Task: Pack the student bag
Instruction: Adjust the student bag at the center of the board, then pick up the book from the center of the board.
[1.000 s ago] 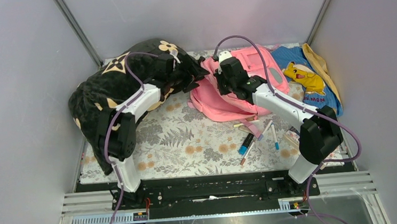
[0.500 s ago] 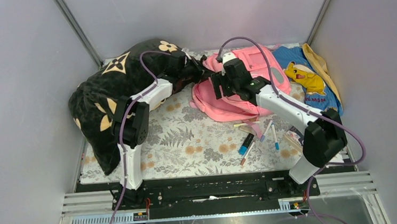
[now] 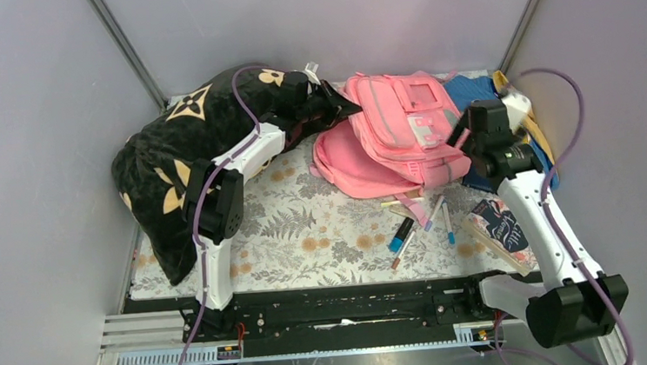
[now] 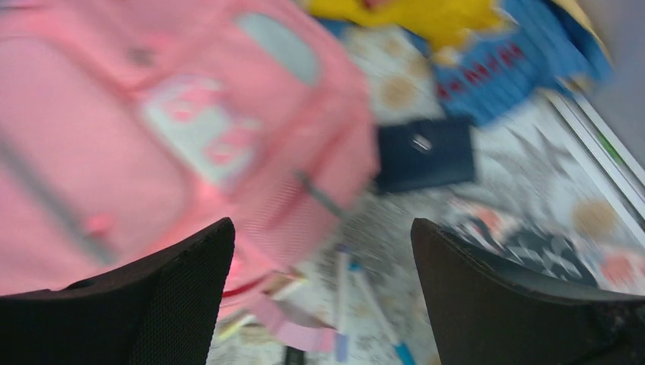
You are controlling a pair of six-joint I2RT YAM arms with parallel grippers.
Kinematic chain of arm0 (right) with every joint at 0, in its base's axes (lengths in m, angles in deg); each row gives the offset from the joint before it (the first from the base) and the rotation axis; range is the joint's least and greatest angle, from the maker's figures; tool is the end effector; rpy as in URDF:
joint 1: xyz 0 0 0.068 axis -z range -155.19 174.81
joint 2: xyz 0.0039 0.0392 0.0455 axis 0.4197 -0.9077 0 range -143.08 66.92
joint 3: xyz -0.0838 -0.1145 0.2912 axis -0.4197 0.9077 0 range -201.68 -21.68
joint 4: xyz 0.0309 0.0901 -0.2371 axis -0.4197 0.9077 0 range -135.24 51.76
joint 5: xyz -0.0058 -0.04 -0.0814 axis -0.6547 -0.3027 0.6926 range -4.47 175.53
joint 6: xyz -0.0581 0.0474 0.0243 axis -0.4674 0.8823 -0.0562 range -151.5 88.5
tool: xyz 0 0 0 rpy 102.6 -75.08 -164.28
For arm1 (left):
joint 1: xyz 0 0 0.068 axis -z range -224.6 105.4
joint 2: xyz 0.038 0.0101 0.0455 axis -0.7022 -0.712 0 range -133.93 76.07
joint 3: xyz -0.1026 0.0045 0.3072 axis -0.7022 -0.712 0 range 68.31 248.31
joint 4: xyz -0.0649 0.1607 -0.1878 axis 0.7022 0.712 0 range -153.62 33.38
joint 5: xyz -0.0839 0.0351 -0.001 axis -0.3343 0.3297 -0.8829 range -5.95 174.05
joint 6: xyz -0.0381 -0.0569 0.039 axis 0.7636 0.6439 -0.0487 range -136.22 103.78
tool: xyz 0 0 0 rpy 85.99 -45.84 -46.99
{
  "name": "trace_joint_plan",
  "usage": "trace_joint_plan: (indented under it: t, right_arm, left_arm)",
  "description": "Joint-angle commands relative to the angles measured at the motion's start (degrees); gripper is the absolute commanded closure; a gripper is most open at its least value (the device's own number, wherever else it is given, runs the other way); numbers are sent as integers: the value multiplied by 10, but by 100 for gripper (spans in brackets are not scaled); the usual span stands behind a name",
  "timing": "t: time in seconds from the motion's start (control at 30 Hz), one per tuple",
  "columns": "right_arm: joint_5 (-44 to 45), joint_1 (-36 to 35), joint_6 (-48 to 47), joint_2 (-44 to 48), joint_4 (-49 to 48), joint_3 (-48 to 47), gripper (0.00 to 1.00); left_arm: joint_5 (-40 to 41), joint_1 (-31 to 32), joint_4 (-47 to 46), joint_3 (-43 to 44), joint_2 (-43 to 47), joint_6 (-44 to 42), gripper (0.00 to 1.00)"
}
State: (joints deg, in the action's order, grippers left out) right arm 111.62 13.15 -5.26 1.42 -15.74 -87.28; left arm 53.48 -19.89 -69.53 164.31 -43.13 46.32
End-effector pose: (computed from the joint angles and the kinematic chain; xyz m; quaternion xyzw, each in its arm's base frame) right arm 0.2455 0.0205 0.3958 0.2196 0.8199 -0.0246 0.5282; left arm 0.4795 -0.2586 0.3117 -0.1040 0.7856 -0.5481 0.2675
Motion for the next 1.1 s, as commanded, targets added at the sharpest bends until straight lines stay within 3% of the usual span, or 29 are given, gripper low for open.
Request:
trace_joint_plan:
  t: [0.0,0.07,0.1,0.3,0.47,0.8,1.07]
  right_arm:
    - [28,91,122,14,136,66,7]
    - [23,137,140,7,163,85,6]
    - [28,160,149,1,177,92,6]
    - [73,241,191,16,195,147,3]
    - [75,317,175,30,170,191,3]
    - [44,404,241,44,129,277,4]
    - [60,415,246,18,112,282,3]
  left_arm:
    - [12,2,9,18,22,-44,58]
    - [22,2,34,18,23,-60,10]
    - [28,2,46,18,27,-71,3]
    - [135,13,147,10,101,-196,1]
    - [156,98,214,31,119,-286,1]
    - [42,251,194,110,-38,-283,3]
    - [84,318,193,235,-178,-279,8]
